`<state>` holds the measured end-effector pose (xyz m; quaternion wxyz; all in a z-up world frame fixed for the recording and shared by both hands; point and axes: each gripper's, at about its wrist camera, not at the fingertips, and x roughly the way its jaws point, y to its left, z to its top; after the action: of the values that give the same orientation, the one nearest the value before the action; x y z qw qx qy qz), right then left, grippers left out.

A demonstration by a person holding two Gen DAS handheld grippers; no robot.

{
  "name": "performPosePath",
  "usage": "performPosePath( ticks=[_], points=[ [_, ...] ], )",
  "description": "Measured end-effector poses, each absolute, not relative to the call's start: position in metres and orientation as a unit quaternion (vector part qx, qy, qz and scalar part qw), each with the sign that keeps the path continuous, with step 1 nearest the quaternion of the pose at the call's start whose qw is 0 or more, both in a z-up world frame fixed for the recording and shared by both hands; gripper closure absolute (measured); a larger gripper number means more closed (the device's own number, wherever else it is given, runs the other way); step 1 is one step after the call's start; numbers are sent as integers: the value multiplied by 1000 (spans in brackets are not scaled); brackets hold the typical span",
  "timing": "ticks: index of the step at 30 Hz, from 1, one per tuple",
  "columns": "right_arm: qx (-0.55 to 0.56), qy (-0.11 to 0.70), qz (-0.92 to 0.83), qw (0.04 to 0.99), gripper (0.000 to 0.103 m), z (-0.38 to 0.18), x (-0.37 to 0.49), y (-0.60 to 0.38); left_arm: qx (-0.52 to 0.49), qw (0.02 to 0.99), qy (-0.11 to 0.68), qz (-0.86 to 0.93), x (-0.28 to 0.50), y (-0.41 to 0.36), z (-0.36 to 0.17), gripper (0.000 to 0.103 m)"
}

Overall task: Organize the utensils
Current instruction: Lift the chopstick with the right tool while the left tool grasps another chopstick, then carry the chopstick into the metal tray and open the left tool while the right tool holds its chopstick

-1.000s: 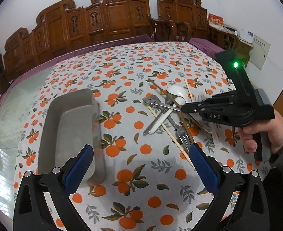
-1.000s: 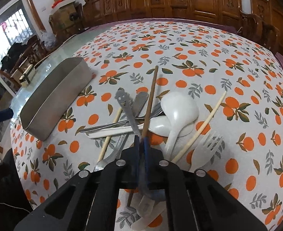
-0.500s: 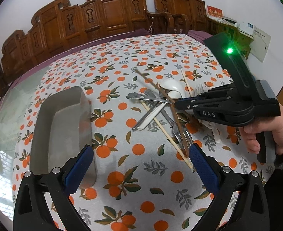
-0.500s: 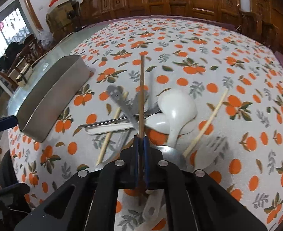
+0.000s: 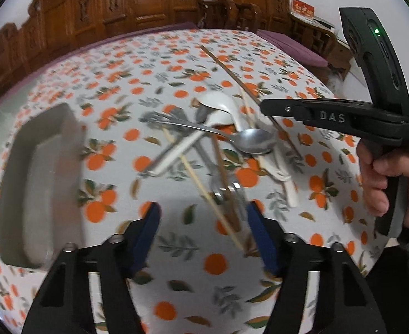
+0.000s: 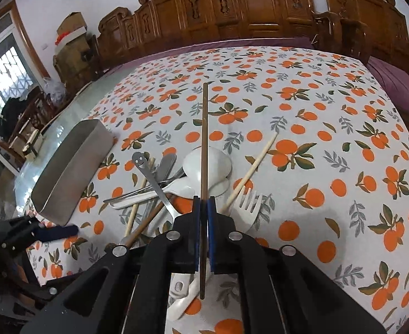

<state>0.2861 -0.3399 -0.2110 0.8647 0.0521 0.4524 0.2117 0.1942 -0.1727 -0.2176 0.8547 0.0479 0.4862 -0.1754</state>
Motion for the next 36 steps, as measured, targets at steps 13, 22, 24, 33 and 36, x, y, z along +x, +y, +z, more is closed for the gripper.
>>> performPosePath(
  ticks=[13,22,24,33,36],
  points=[
    [34,452,217,865,97,-211,280,-328,17,837,514,-184,197,-181,-233,98],
    [23,453,221,863,97,-211,271,-315,19,845,501,-185,160,-150,-204,99],
    [18,453,223,863,97,-211,267,-310,16,848,496,-185,150,-140,-195,99],
    [3,451,233,862,97,-208,259,-295,9,863,472,-179,116,-108,-166,99],
    [3,448,237,862,97,-205,257,-292,7,867,468,-170,108,-96,-160,99]
  ],
)
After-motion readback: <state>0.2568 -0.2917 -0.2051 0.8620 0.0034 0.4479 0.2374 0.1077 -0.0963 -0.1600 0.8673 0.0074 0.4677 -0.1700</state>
